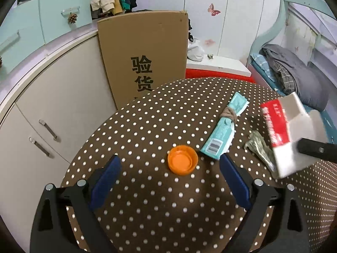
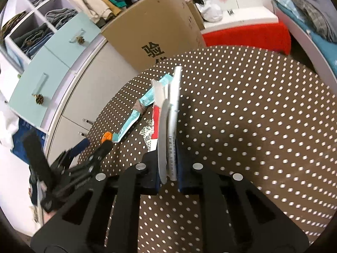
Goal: Collect trash
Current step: 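Grasp the white-red paper packet with the right gripper while the left grasps the orange cap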
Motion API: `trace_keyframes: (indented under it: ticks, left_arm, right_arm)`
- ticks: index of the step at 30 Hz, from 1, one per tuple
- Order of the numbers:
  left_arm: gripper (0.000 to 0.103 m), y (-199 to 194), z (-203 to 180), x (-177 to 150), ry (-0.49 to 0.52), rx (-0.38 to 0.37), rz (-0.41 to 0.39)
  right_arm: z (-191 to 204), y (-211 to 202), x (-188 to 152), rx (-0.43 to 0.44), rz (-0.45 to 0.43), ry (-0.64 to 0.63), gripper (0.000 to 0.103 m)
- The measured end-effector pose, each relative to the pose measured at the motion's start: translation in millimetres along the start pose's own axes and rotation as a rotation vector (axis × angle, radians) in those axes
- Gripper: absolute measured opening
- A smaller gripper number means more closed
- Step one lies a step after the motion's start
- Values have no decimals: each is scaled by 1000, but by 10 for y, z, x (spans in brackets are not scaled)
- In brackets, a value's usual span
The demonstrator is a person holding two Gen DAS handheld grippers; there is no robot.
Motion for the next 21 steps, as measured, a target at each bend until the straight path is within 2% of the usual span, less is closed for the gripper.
trace_keyframes:
  ticks: [1, 3, 5, 6, 8, 21]
  left_arm:
    - [81, 27, -2, 11, 2, -8, 7]
    - [61, 86, -19, 31, 0, -35, 34]
    - [52, 106, -38, 32, -1, -41, 37]
    - [40, 102, -49, 30, -1, -45, 34]
    - [29, 82, -62, 12, -19, -61, 27]
    - [28, -386, -154, -401, -68, -53, -19]
  right_arm:
    - [-5, -27, -3, 0, -5, -10, 11]
    - [-32, -87, -25, -4, -13, -23, 11]
    - [-56, -134, -53, -4, -19, -28, 11]
    - [-74, -164, -68, 0, -23, -30, 11]
    - [-108, -221, -94, 3, -30, -37, 11]
    - [-320, -645, -238, 44, -86, -41, 11]
Point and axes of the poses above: each gripper's, at about its wrist camera, not at the fingertips, and y roughly the way its jaws point, z to its left, x to its top, the point moved 3 cm from there along y, roughly the way its jaws point, and after that the axes turned 5 degrees about -x, right-handed, at the moved point
